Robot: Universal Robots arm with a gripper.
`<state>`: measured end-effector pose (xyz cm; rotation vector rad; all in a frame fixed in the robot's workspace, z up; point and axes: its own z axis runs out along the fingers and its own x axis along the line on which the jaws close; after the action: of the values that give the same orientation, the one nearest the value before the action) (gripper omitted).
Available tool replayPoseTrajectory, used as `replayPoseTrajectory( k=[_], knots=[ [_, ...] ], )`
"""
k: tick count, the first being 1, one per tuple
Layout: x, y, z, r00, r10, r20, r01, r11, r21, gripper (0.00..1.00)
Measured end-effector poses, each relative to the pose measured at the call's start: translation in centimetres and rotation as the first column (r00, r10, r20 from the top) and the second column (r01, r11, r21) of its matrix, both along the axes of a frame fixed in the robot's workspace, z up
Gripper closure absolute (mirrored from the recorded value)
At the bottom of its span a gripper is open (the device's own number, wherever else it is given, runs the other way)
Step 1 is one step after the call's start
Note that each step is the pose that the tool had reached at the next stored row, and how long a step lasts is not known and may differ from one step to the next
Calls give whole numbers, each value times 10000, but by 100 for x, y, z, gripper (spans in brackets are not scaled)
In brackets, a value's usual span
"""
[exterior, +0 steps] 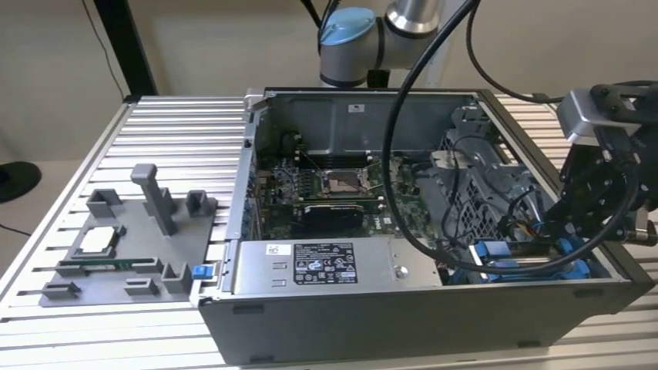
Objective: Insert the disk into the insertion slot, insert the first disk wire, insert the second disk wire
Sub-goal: 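Insert the second disk wire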
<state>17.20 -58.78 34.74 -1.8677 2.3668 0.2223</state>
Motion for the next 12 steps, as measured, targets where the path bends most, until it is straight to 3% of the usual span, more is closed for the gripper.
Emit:
replayPoseTrajectory(
  k=[6,12],
  knots=[
    [0,-1,2,10000,0,-2,0,10000,4,100],
    [-46,-42,159,10000,0,-2,0,10000,89,100]
  ],
)
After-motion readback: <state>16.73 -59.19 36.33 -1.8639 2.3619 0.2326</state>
